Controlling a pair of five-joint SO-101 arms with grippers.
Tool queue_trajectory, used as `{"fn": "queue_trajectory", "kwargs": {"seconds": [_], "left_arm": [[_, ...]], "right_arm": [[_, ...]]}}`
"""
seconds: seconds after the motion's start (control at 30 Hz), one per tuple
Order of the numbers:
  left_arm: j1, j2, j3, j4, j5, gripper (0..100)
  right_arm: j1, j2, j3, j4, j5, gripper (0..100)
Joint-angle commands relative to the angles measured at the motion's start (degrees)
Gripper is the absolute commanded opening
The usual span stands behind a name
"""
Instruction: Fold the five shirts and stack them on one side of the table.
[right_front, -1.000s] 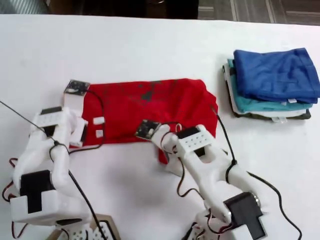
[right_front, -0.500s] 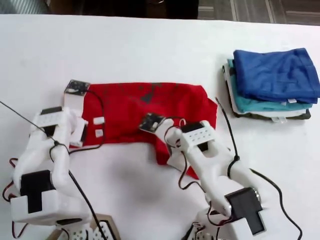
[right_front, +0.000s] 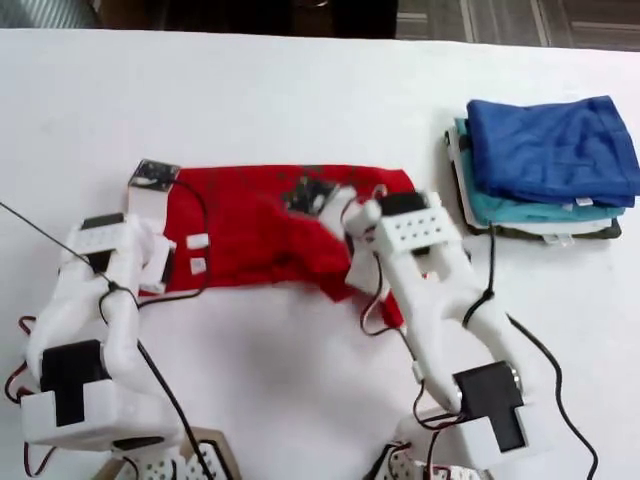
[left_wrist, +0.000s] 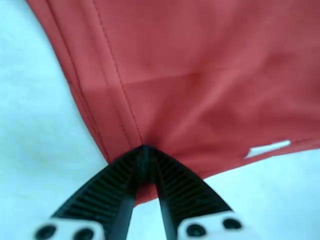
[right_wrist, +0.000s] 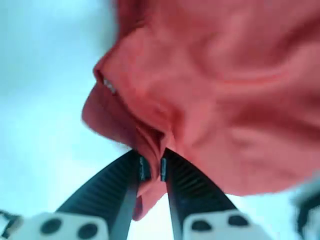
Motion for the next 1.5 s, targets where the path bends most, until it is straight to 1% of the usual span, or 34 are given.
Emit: {"fn": "queue_trajectory", "kwargs": {"seconds": [0.0,0.2,0.5,0.73,0.93,1.07,1.13,1.3,1.47], "left_arm": [[-1.1,-1.1,0.1,-1.1,-0.5,3],[-1.1,-1.1,0.1,-1.1,-0.5,3],[-1.1,-1.1,0.1,-1.1,-0.6,3],[-1.1,-1.1,0.1,-1.1,-0.6,3],[-1.1,-1.1,0.1,-1.1,-0.6,3],[-1.1,-1.1,0.1,-1.1,-0.6,3],[-1.1,-1.1,0.1,-1.1,-0.6,3],[-1.1,-1.1,0.1,-1.1,-0.6,3],[-1.1,-1.1,0.1,-1.1,-0.6,3]], "right_arm": [[1.0,0.2,-6.8,0.9,1.0,1.9],[0.7,6.6,-12.3,0.7,1.8,1.9],[1.0,19.6,-26.5,0.8,4.8,1.9],[1.0,29.0,-36.9,1.0,4.5,2.0],[1.1,34.8,-42.6,1.1,4.5,2.0],[1.0,37.6,-46.6,4.4,4.4,2.2],[1.2,38.6,-49.2,6.3,3.1,4.3],[2.6,39.7,-56.0,7.1,-1.3,18.3],[4.2,41.7,-62.8,7.1,-5.7,19.4]]}}
